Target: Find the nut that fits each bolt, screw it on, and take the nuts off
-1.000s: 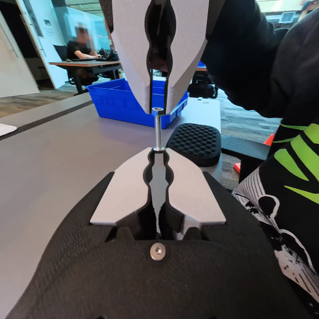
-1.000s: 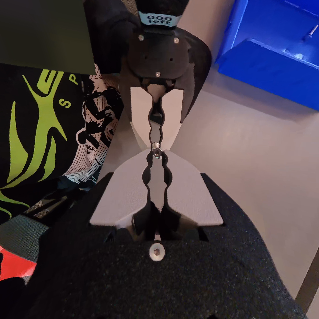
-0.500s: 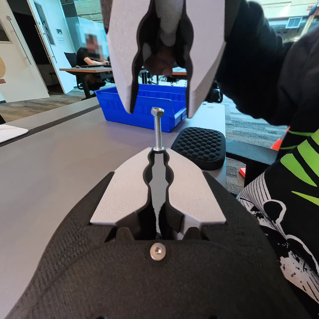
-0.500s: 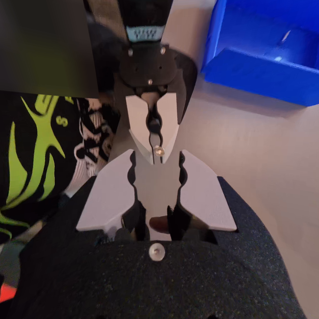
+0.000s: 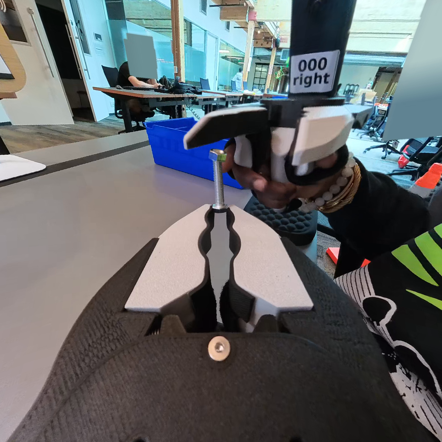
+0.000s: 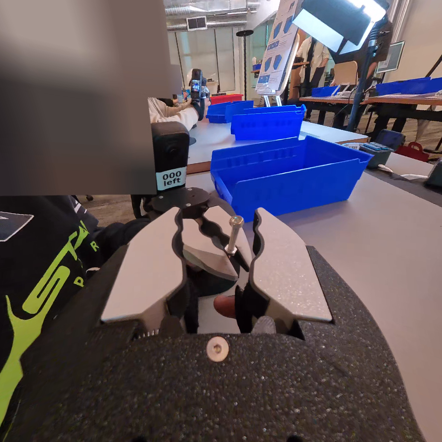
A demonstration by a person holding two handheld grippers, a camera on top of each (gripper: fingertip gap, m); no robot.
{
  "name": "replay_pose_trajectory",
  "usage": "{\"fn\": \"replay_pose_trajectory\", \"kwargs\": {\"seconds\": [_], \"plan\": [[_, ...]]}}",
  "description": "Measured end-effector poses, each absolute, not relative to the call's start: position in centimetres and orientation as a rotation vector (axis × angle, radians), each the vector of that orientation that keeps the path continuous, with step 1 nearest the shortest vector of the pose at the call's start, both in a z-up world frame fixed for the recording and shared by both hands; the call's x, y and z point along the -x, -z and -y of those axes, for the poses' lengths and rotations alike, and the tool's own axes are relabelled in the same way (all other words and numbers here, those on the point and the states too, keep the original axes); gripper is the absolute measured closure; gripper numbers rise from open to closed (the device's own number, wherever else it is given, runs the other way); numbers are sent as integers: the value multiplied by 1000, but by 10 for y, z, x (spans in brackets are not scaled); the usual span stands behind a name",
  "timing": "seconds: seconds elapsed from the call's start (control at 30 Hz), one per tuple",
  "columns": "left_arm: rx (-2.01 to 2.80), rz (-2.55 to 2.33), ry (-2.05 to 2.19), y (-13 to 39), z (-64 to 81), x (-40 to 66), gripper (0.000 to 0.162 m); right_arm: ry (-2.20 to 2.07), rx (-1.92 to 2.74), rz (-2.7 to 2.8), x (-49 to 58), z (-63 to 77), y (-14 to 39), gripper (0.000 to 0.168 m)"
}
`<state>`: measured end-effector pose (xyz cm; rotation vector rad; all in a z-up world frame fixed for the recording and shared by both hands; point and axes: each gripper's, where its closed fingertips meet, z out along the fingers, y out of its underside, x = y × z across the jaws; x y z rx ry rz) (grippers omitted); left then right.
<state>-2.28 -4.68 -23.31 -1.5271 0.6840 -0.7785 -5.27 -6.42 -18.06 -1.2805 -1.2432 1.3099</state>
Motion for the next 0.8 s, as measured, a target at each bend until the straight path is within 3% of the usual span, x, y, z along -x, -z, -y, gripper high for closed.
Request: {"fn": "replay_pose_trajectory", "kwargs": {"seconds": [0.6,0.8], "plan": [[1549,-649,809,234,42,25,152,-1317,1295,1224,51,59,186,129],[1577,-562,693,233,24,47,152,-1053,1368,1028,31,-1,210,139]]}}
